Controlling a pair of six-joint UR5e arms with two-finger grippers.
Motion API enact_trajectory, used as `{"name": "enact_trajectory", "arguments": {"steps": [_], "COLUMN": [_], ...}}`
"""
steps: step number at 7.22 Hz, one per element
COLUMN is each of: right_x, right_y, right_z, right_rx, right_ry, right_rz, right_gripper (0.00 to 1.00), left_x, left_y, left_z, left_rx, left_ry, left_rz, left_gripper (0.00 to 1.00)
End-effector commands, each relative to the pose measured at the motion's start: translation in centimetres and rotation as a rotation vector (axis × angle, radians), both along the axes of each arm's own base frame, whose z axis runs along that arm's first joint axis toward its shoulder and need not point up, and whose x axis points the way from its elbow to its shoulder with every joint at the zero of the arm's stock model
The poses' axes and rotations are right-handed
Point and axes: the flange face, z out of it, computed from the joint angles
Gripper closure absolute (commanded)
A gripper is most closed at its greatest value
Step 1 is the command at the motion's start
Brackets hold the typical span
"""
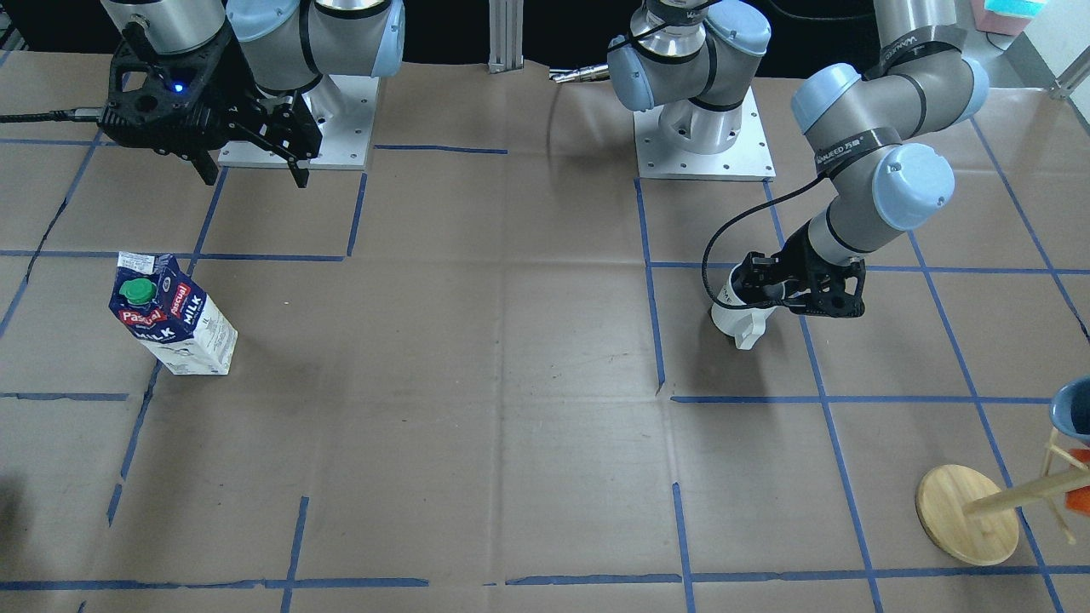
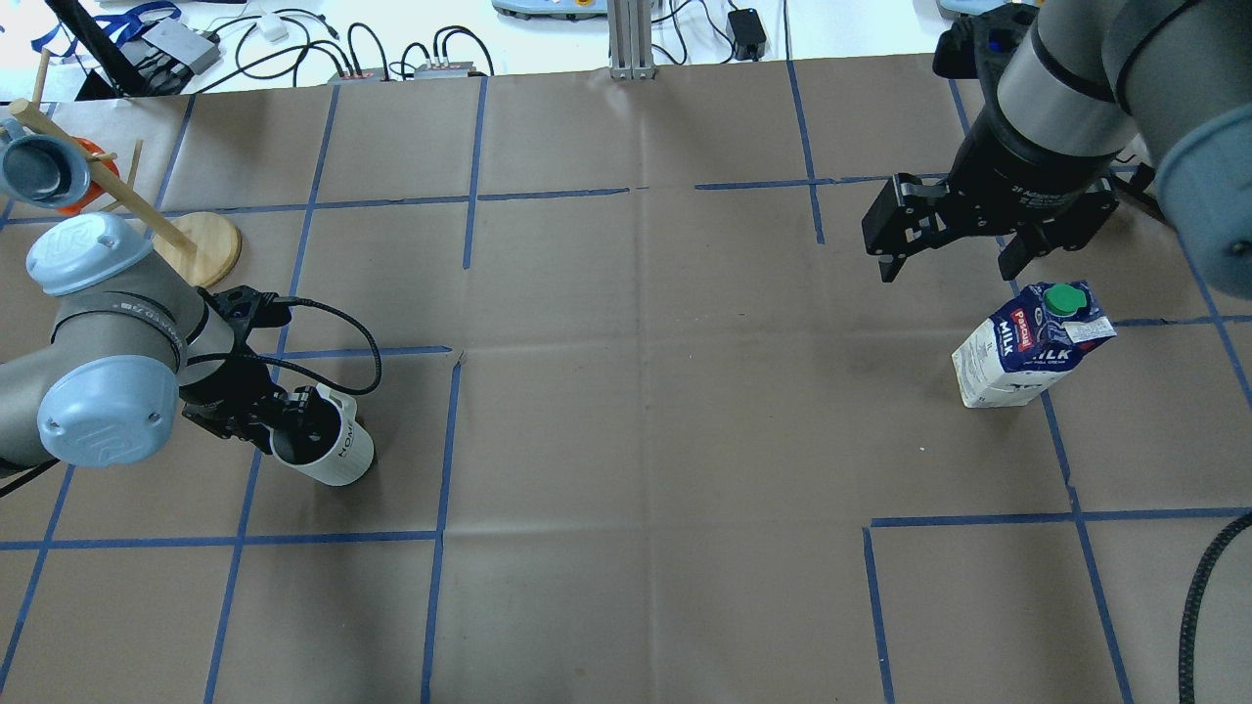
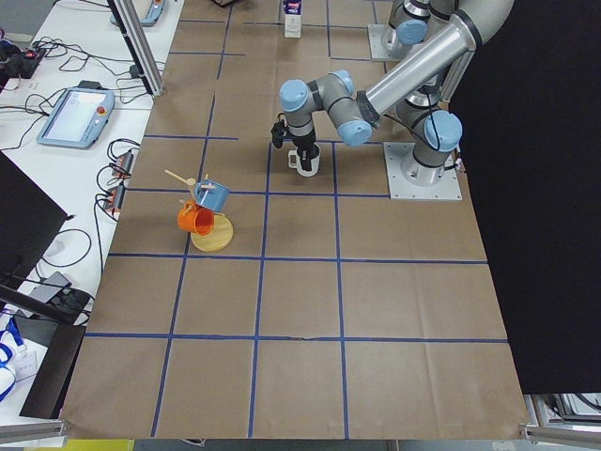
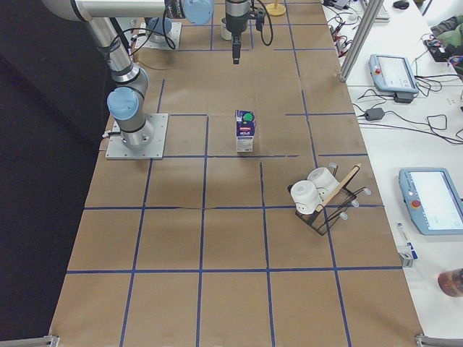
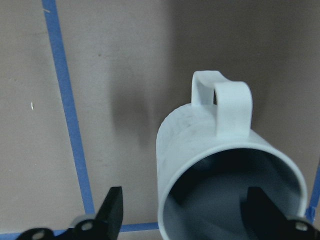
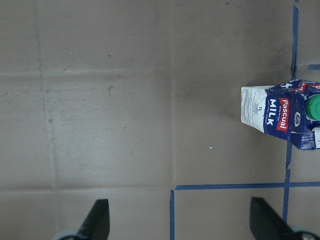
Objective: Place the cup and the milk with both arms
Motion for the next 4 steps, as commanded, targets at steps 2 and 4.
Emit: {"name": "enact_trajectory", "arguments": {"steps": [2, 4], "right_x": [0.0, 0.0], "right_y": [0.1, 0.1], "right_z": [0.0, 0.1], "right_rx": [0.004, 0.002], "right_ry": [0.000, -0.002], "right_rz": [-0.003, -0.003], "right_gripper": [0.00, 0.00], "left_x": [0.2, -0.1], "left_y": [-0.4, -0.6], "left_z": [0.2, 2.0], "left_rx": [-0.018, -0.048], "left_ry": [-0.016, -0.064], "left_rz": [0.008, 0.007], "left_gripper": [1.00, 1.00]}}
